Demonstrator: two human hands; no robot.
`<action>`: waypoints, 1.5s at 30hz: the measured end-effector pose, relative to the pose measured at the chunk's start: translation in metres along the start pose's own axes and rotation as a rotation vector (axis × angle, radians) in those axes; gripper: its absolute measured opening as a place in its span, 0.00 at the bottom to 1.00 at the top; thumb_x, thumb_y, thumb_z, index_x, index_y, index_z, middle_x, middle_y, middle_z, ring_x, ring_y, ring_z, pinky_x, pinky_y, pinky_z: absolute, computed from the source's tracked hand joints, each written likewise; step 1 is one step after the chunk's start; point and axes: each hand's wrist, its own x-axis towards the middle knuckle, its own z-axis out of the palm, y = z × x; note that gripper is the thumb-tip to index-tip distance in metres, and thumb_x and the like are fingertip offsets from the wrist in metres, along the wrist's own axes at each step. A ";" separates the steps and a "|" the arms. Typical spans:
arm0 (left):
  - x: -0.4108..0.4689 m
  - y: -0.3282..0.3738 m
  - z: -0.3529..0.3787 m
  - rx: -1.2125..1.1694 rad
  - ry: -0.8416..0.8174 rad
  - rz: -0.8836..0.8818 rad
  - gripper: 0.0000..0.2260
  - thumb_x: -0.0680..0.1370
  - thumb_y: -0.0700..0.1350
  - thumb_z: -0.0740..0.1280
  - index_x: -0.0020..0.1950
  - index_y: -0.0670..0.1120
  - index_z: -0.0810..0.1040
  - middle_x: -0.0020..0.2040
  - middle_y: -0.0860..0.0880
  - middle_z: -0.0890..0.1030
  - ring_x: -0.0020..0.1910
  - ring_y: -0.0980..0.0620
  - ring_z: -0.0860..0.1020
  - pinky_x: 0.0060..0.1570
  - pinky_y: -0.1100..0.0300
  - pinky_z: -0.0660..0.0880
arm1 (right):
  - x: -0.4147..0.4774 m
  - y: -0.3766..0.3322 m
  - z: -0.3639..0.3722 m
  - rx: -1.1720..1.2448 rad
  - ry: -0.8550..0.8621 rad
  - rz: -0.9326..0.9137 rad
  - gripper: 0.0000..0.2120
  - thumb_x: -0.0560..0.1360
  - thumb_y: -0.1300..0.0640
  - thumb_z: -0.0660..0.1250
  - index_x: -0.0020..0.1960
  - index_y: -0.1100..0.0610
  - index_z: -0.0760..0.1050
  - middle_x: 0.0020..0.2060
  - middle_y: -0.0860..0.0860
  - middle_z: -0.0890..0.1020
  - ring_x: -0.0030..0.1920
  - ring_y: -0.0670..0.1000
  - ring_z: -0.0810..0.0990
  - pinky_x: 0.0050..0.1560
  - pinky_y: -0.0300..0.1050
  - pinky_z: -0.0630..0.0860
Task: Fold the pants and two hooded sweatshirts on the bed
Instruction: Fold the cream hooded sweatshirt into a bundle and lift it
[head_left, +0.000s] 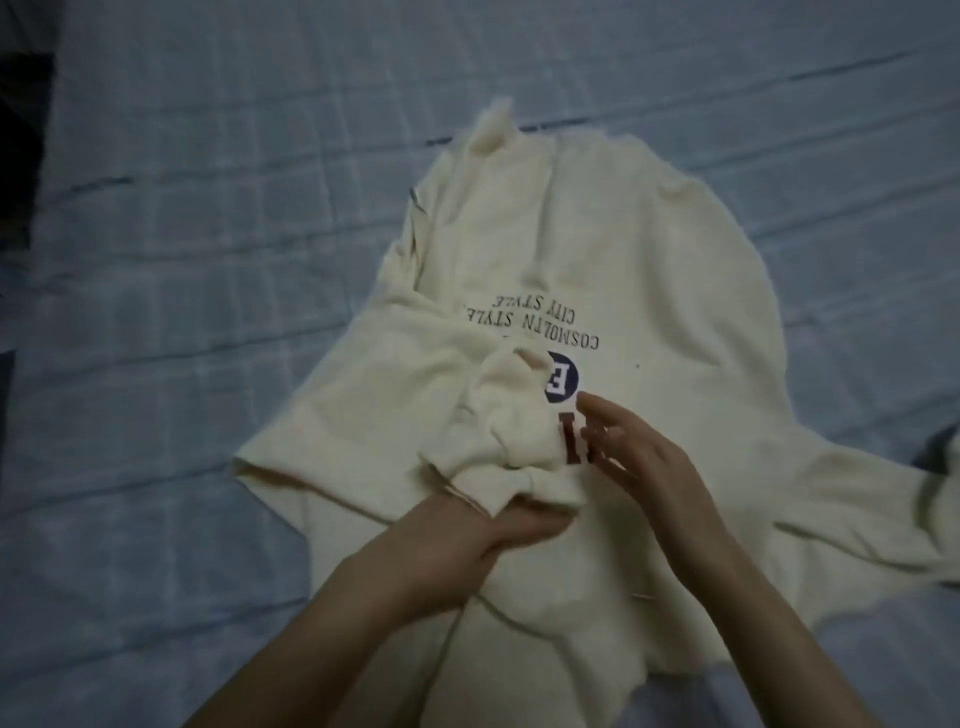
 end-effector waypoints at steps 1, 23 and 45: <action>-0.006 0.004 0.005 0.004 0.022 0.017 0.22 0.79 0.41 0.56 0.71 0.56 0.75 0.76 0.56 0.67 0.77 0.58 0.60 0.75 0.64 0.53 | -0.002 0.005 -0.005 -0.032 0.037 -0.015 0.16 0.83 0.60 0.59 0.65 0.49 0.78 0.60 0.42 0.83 0.63 0.42 0.79 0.68 0.46 0.73; -0.036 -0.083 -0.020 0.704 0.352 -0.588 0.24 0.83 0.52 0.48 0.80 0.52 0.58 0.79 0.51 0.60 0.79 0.45 0.56 0.75 0.42 0.54 | 0.027 0.041 0.092 -1.175 -0.213 -0.471 0.32 0.79 0.35 0.53 0.80 0.39 0.49 0.81 0.54 0.53 0.81 0.57 0.42 0.78 0.61 0.41; 0.042 0.010 0.056 0.573 0.154 -0.248 0.24 0.82 0.55 0.51 0.77 0.55 0.65 0.80 0.50 0.58 0.79 0.45 0.55 0.76 0.43 0.48 | -0.035 0.032 -0.082 -0.381 0.515 -0.109 0.33 0.72 0.63 0.73 0.72 0.41 0.70 0.55 0.41 0.80 0.54 0.44 0.81 0.57 0.43 0.78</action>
